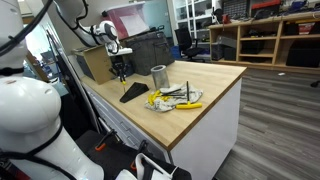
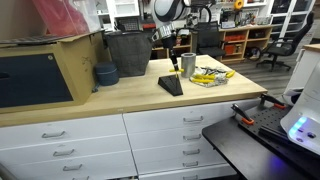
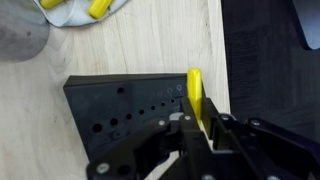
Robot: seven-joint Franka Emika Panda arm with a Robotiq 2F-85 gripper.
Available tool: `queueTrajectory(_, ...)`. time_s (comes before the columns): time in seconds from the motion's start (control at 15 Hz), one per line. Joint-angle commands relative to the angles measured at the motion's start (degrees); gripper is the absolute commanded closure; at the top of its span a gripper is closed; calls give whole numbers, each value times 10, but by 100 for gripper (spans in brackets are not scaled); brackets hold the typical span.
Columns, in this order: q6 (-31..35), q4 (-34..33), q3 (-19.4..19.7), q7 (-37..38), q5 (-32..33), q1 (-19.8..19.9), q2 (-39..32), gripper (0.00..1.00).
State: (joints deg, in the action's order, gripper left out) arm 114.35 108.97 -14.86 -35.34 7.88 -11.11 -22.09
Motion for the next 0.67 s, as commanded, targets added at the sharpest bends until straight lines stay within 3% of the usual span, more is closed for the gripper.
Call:
queueTrajectory(0.0,-23,-13,1,10,-3,-1,-4,96)
queueTrajectory(0.6,16,-1,1,22,9,-6,5,96)
